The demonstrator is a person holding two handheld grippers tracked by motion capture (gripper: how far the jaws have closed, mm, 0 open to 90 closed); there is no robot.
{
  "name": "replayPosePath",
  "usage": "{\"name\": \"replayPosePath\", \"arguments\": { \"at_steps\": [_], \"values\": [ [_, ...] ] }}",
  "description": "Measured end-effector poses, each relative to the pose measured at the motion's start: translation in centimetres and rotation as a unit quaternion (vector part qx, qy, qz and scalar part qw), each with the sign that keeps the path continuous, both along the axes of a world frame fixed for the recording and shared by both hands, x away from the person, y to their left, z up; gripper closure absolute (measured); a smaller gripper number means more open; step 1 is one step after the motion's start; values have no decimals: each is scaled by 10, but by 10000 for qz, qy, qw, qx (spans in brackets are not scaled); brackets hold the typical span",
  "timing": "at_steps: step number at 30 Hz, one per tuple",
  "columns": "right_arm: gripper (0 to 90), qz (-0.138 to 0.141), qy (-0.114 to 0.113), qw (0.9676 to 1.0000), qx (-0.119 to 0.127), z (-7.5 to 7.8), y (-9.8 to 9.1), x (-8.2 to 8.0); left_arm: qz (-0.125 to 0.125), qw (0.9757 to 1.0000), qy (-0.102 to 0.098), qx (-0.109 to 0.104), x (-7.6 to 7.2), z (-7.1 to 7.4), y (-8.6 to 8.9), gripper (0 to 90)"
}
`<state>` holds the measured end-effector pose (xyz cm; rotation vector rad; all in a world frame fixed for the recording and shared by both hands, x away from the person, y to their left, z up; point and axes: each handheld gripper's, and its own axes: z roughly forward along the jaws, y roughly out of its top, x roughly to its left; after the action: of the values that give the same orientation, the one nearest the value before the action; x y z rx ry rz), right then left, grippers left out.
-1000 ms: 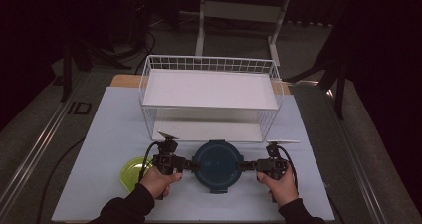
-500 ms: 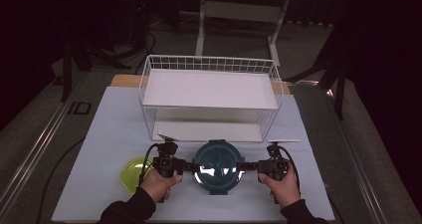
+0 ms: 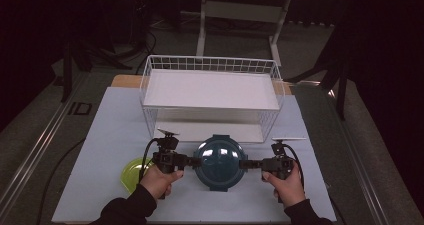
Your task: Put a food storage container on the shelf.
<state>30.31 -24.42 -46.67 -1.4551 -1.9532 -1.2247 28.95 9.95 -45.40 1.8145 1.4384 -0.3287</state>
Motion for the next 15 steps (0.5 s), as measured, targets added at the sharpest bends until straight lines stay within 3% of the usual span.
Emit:
{"name": "replayPosePath", "arguments": {
  "at_steps": [7, 15],
  "values": [
    [571, 38, -228, 9997, 45, 27, 4, 4, 36, 9997, -227, -21, 1, 27, 4, 641],
    [572, 37, -534, 9984, 169, 65, 10, 14, 130, 9983, -571, 16, 7, 71, 11, 641]
  ]
}}
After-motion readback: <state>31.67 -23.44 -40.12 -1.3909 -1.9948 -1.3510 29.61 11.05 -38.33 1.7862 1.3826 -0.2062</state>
